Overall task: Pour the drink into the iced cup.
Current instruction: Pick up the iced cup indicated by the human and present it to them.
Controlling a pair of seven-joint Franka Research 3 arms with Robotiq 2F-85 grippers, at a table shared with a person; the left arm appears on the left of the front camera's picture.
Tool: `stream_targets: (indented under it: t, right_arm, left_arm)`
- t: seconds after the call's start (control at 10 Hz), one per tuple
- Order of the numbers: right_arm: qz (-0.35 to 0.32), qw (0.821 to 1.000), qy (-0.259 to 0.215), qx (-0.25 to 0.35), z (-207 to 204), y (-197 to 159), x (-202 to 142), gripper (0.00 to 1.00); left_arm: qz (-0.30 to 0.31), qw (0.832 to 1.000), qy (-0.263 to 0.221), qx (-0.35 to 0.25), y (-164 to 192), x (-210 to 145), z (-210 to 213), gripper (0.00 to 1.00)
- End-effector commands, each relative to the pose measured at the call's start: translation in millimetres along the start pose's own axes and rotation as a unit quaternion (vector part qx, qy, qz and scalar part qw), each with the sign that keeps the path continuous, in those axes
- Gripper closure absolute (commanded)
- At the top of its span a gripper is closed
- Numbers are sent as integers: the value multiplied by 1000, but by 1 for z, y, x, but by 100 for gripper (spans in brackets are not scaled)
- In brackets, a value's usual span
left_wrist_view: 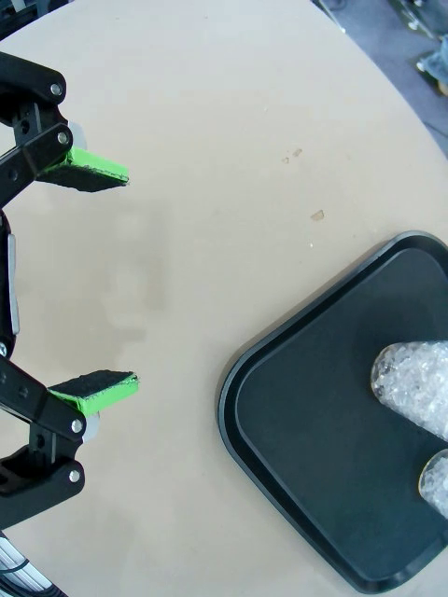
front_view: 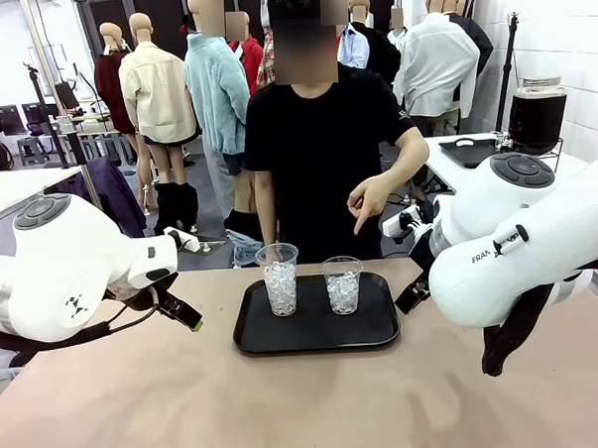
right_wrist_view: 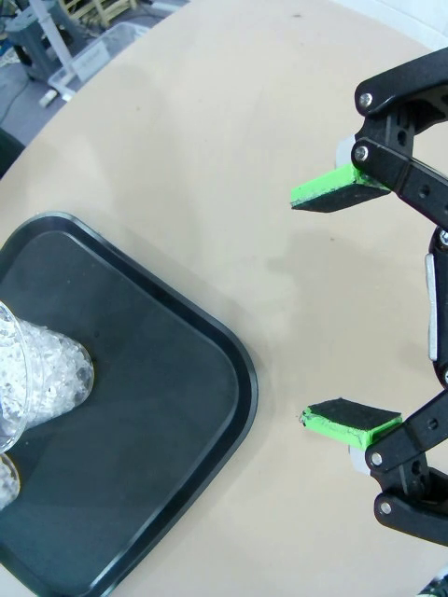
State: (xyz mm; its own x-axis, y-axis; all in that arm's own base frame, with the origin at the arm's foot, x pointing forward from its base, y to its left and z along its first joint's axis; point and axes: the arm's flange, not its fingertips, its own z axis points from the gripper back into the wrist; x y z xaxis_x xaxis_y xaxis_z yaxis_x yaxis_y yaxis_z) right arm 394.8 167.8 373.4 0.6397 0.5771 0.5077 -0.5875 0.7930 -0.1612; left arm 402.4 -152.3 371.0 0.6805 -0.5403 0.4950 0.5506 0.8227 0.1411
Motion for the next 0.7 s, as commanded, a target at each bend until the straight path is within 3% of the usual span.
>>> stream_targets:
  t: [0.0, 0.6]
  right_arm:
    - [0, 1000, 0, 0, 0, 0, 0, 0]
    - [0, 1000, 0, 0, 0, 0, 0, 0]
  left_arm:
    - [2, 1000, 0, 0, 1, 0, 0, 0]
    - [2, 1000, 0, 0, 1, 0, 0, 0]
